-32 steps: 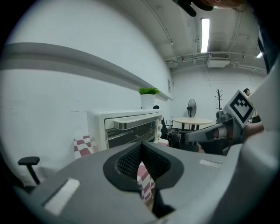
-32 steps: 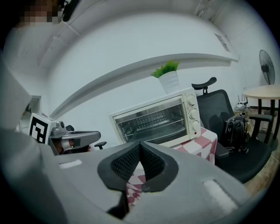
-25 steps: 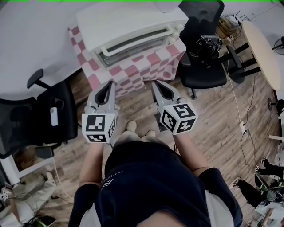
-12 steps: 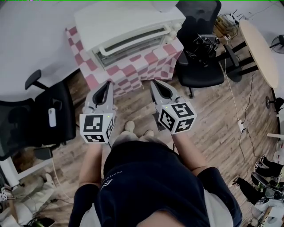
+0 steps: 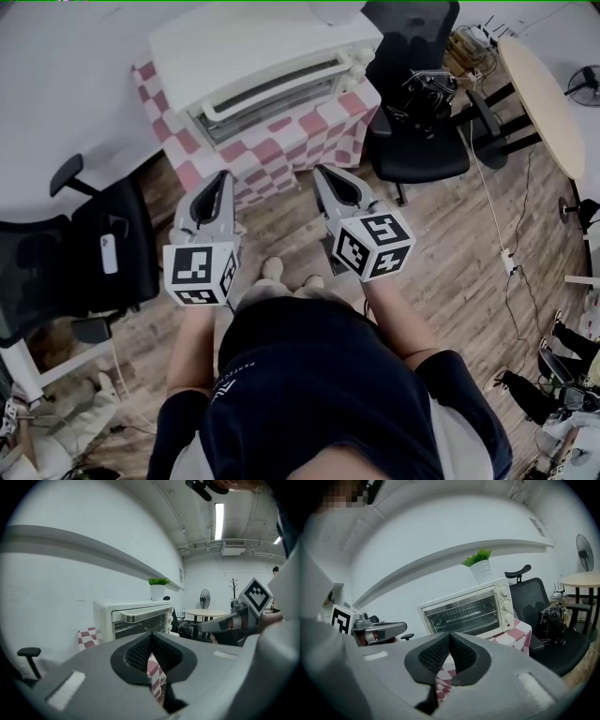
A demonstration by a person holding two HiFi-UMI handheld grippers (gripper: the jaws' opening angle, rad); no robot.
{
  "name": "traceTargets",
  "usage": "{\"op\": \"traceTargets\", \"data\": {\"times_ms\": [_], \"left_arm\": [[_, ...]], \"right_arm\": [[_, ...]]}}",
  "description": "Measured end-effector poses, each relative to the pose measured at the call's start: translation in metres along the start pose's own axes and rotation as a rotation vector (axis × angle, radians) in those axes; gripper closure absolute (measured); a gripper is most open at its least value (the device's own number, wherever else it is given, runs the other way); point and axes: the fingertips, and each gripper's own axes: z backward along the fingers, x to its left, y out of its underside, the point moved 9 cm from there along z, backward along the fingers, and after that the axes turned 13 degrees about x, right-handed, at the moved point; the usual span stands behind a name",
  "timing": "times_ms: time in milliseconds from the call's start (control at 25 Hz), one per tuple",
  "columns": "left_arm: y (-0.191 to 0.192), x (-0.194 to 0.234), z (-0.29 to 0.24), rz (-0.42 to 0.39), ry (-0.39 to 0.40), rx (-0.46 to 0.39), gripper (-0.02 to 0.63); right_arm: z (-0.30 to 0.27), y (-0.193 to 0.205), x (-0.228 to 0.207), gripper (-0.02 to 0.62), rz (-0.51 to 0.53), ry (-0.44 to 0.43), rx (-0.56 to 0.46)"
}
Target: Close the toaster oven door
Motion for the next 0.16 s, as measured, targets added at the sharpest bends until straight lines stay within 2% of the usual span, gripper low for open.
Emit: {"op": "traceTargets", "data": {"times_ms": [160], "left_arm": [[-0.0043,0.0011,-0.0001,-0.007,-0.003,-0.015,0.591]], "right_arm": [[-0.0002,-0.0023,0.0000,0.594,-0.004,-0.008,-0.002]]}}
